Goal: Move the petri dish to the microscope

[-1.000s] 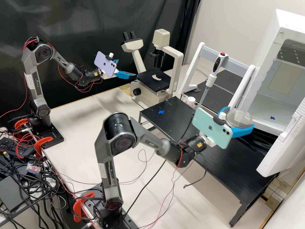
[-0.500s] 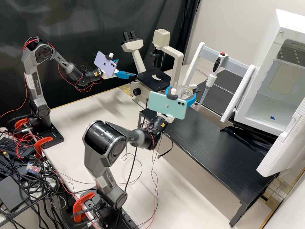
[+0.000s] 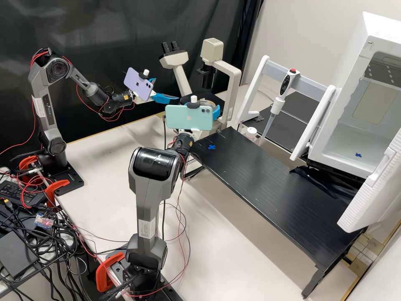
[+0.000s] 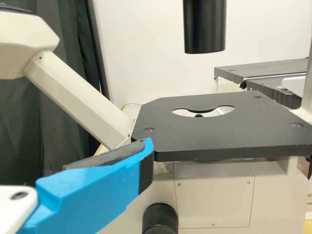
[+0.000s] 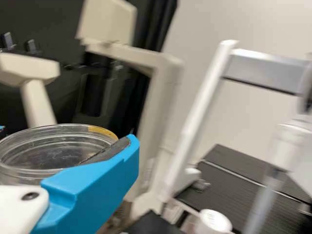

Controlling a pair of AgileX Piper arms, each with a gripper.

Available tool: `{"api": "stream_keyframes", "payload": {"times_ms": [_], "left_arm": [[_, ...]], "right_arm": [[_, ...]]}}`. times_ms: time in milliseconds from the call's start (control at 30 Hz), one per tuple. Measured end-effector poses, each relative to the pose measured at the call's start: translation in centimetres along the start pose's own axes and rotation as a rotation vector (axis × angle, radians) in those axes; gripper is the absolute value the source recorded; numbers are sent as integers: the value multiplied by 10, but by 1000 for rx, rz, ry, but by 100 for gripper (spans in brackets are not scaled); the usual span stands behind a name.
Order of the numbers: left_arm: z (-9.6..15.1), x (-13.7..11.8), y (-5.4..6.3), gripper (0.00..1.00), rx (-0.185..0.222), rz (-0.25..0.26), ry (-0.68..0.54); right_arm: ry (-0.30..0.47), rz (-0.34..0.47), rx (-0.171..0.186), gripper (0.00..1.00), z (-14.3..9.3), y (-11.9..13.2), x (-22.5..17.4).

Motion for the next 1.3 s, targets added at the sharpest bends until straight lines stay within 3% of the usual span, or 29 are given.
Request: {"api": "stream_keyframes", "payload": {"times_ms": [333, 933, 1300], "left_arm": [[0, 0, 0, 100, 0, 0, 0], [0, 0, 0, 100, 0, 0, 0], [0, 0, 0, 100, 0, 0, 0]], "right_arm": [[-36, -110, -9, 0, -10, -38, 49], [-81, -153, 42, 0, -14, -41, 104], [-107, -186, 2, 0, -8, -48, 135]]}}
